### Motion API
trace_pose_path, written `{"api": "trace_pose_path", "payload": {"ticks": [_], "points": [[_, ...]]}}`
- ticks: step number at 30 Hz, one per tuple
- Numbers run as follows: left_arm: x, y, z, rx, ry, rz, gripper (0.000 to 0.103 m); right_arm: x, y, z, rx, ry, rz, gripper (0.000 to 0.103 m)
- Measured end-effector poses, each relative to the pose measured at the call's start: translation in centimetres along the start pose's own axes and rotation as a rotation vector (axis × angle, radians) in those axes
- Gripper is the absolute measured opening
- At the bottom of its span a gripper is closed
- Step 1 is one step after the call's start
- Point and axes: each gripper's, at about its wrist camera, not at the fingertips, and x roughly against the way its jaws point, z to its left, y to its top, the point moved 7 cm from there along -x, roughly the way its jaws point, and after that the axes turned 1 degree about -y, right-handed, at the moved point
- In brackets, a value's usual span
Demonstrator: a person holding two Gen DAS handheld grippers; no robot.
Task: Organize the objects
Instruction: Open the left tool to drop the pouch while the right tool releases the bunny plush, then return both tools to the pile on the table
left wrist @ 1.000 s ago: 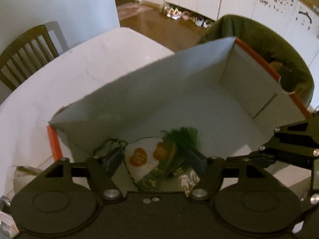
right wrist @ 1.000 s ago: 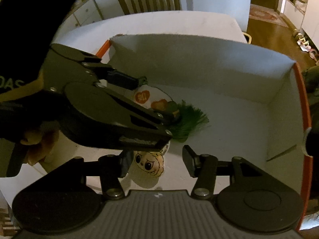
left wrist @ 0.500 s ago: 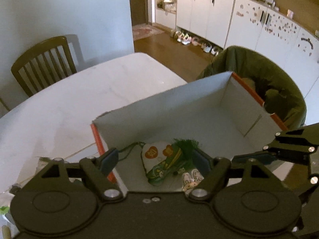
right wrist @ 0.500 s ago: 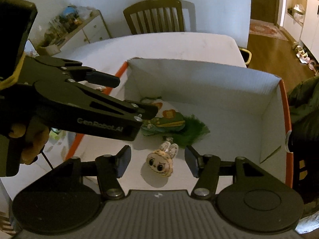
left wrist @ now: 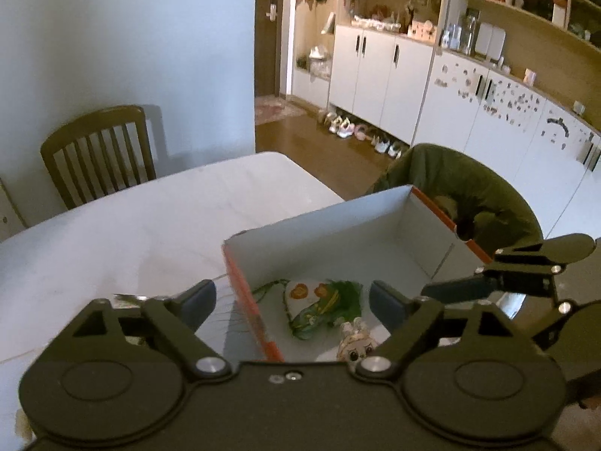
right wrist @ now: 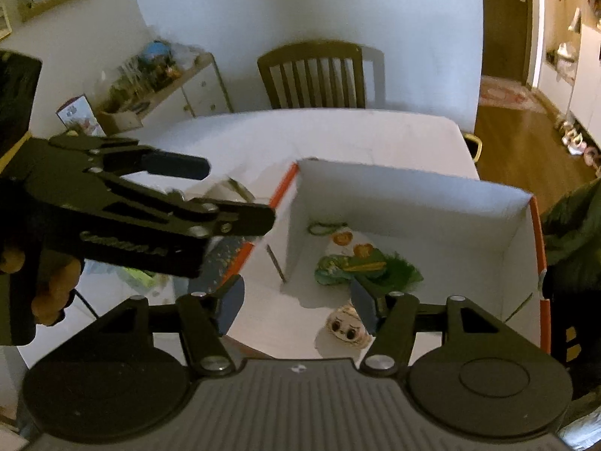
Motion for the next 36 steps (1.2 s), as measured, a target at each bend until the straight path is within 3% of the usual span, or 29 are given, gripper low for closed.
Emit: {"api": "trace_pose_path", "payload": {"ticks": [7,11,16,19,31,36], "points": [[4.2,-1.7,3.4,0.035,0.007,-0.059,0.093,0.9,0.3,3.6,0.011,-0.026,-0.055,0.069],[6.5,-2.6,5.7,0.055,0.027,-0.096,0.101,0.8,0.6,5.7,-0.012,-0.031,-0.086,0.071],[9.1,-3.7,8.7,0.082,0.051,-0.137,0.103,0.9,1.1,8.4,-0.034,-0.033,-0.151,0.083],[10.1,-4.6,10.6,0.108,0.061,-0.151,0.103,0.8,1.3,10.3,-0.040,-0.027,-0.180,0.084],[12.7,-8.6,19.5,0.203,0.115,-0.189,0.103,-1.6,0.9,16.7,-0.034,-0.042,-0.179,0.084],[11.9,-11.4,22.6,0.257,0.145,-0.145,0.103,-3.3,0.5,18.4,-0.036,-0.057,-0.155,0.084]]}}
